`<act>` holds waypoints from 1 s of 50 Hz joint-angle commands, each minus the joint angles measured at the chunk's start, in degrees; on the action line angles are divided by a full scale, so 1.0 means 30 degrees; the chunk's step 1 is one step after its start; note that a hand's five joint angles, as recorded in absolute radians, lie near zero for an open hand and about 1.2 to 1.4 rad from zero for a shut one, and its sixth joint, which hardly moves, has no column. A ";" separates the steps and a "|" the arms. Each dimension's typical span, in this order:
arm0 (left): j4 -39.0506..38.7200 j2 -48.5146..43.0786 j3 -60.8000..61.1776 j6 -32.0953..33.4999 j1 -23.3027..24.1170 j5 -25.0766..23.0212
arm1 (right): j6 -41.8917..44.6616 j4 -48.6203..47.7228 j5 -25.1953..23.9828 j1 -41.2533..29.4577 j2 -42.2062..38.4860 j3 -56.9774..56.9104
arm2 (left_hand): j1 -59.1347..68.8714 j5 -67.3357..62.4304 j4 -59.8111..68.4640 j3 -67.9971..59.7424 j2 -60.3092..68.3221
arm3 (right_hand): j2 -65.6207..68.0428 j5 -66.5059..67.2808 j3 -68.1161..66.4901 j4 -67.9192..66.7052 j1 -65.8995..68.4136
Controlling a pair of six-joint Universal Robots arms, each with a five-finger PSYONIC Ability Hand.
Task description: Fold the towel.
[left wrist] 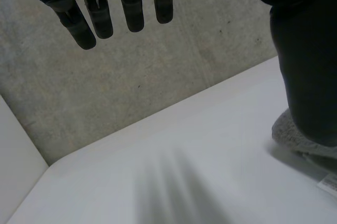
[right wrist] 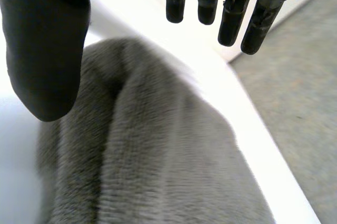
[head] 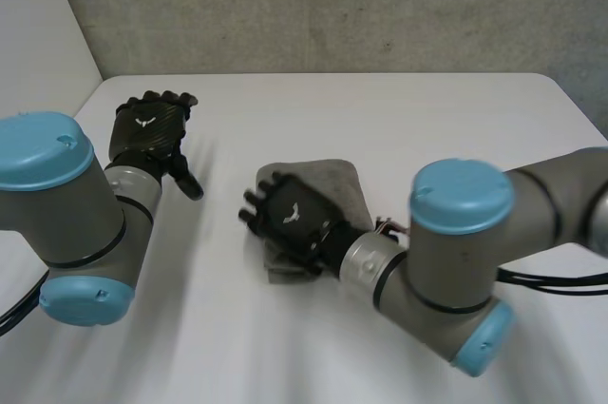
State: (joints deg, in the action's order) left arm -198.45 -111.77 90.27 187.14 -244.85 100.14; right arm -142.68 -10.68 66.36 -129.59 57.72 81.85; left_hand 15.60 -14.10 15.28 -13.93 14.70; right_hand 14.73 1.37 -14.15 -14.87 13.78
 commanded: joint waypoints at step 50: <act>0.4124 0.6252 -0.0649 -0.0682 0.1200 -0.0391 | -0.9511 0.1917 0.9576 0.5199 0.9001 0.0546 | -0.1625 0.4461 -0.1518 0.1071 -0.1328 | -0.1576 -0.0458 0.1383 0.1624 -0.1261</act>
State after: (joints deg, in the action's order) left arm -191.30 -102.79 87.36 185.11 -238.25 98.27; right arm -171.34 -7.00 88.21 -114.92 80.68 81.69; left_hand 15.60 -13.52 15.28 -13.93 14.69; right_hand 14.67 0.90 -14.12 -14.87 12.47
